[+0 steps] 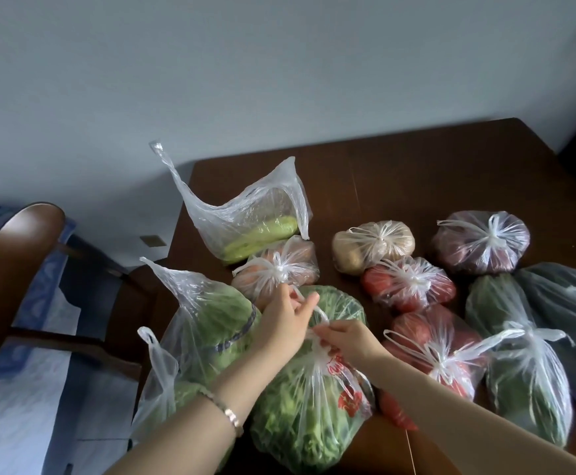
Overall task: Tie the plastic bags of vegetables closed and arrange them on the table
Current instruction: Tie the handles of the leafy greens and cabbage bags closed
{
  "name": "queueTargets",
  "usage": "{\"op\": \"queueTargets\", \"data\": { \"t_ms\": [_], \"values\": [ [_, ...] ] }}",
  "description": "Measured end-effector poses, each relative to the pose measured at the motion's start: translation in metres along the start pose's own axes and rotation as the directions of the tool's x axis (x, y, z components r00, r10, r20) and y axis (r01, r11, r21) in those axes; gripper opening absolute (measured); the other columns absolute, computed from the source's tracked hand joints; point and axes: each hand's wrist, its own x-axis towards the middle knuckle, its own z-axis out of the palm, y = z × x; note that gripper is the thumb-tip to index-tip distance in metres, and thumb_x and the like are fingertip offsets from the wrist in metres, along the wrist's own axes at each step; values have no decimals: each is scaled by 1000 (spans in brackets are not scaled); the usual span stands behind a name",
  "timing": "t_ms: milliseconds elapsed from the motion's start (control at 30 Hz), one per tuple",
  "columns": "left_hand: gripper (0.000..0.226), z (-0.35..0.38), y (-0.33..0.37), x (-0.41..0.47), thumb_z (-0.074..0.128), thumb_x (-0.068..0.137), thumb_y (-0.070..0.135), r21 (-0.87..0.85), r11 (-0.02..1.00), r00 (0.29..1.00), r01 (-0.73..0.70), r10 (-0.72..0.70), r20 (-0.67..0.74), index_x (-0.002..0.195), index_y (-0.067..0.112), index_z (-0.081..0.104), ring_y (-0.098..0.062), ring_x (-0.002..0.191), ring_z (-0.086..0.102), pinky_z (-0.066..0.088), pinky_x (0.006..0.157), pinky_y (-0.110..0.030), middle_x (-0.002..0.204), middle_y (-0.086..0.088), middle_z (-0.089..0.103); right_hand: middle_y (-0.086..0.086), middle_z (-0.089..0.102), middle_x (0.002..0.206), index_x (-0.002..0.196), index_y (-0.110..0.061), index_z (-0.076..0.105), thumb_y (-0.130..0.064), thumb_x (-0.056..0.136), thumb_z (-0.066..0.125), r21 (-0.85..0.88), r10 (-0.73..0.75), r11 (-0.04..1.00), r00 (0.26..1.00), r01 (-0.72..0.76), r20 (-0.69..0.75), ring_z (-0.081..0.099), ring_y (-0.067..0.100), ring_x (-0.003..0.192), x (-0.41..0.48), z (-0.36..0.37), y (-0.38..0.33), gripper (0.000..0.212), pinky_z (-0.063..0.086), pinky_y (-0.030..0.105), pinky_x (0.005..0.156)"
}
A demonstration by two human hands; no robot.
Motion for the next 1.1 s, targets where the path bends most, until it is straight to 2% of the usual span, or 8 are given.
{"op": "queueTargets", "data": {
  "t_ms": [200,333,433,533,600,767,933,1100],
  "values": [
    [61,18,-33,-20,58,85,39,146,949,953,-280,292,-75,134,13,32,-12,86,52,41,65,-16,102,1,48,-5,55,44,62,-6,62,-1,88,54,207,26,978,999,-16,-46,45,8,43,0,3,-1,28,41,18,46],
    [23,22,-47,-23,62,85,23,26,908,882,-418,412,-227,103,25,47,6,73,51,42,61,-3,85,12,47,0,58,51,68,-7,66,-8,87,59,375,116,923,991,-83,-67,45,12,47,-3,3,-2,20,44,20,48],
    [14,21,-49,-23,61,82,23,58,869,810,-492,481,-335,93,23,52,-2,70,53,45,60,-5,81,3,57,-3,60,47,72,-8,68,-8,87,59,433,183,892,980,-133,-76,46,8,40,-3,3,-1,17,44,16,41],
    [30,19,-42,-21,70,79,12,-163,922,865,-352,254,-432,77,26,44,-13,64,58,50,55,-22,76,9,59,-2,62,47,71,-7,68,-9,86,61,452,219,877,973,-164,-72,48,6,38,-4,2,-3,17,46,16,40],
    [25,16,-40,-17,72,78,13,-142,948,901,-286,215,-376,76,22,49,-9,61,58,48,55,-20,74,13,59,-2,62,47,68,-8,68,-9,86,62,408,190,903,978,-137,-91,47,7,39,-4,0,-4,19,47,16,41],
    [32,4,-25,-10,58,87,40,182,968,970,-174,138,198,117,32,63,-12,98,63,45,73,-20,111,7,68,-5,52,46,61,-9,67,-16,86,62,-52,-121,992,977,113,-178,43,9,47,-11,-2,-5,27,36,20,49],
    [25,3,-18,-7,63,84,32,139,970,959,-200,165,230,106,22,71,-10,78,53,29,52,-10,89,4,61,-7,54,56,61,-20,65,-20,86,62,-465,-392,832,914,303,-105,49,2,52,-18,-7,-4,26,36,19,56],
    [21,6,-17,-14,61,87,25,69,983,964,-168,149,222,96,10,73,-2,54,48,38,52,-10,80,-11,69,-10,56,45,66,-17,68,-9,87,59,-263,-345,920,920,292,-186,51,0,40,-19,-7,-3,24,39,9,46]
  ]
}}
